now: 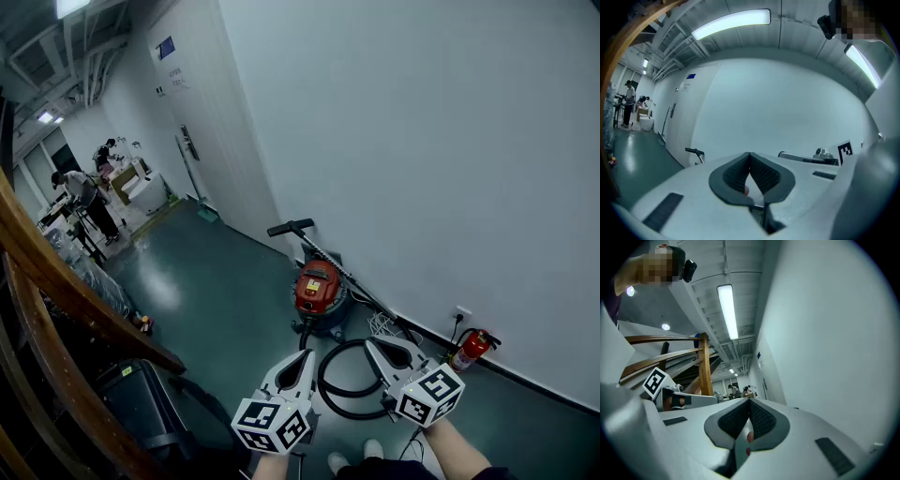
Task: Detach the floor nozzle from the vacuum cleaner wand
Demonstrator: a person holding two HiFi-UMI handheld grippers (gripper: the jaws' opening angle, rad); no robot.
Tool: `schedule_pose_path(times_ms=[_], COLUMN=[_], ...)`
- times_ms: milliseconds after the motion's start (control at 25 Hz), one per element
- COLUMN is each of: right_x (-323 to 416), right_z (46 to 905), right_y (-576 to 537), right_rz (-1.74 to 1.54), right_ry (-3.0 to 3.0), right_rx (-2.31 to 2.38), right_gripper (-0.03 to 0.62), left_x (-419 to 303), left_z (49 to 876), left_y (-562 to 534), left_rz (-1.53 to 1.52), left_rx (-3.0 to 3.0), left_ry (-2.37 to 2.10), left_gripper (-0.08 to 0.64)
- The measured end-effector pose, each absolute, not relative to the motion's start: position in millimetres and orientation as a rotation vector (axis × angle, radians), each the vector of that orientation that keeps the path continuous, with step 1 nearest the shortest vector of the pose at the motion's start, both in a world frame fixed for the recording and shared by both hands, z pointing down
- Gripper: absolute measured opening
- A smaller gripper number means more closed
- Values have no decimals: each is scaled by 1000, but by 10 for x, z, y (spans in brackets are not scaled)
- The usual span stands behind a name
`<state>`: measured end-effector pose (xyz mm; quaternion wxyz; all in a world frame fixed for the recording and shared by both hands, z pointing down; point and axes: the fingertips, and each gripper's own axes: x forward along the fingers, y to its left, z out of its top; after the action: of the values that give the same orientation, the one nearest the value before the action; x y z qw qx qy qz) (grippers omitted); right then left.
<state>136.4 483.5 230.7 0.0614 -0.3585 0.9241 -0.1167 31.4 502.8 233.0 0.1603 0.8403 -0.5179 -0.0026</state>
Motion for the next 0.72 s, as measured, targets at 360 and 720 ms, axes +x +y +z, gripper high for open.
schedule_pose_path(times_ms=[360, 720], right_x=[1469, 1538], right_z=[2415, 2588], right_y=[4764, 4706], right_rz=[-387, -486], right_ry=[2816, 2820], right_rx=[-1048, -959], right_gripper=[17, 17], left_x=[399, 413], left_z=[2419, 2544], left_y=[4953, 4956], left_rz=[23, 66], left_rx=[2372, 2295], left_ry=[-1487, -1551], left_gripper=[5, 5])
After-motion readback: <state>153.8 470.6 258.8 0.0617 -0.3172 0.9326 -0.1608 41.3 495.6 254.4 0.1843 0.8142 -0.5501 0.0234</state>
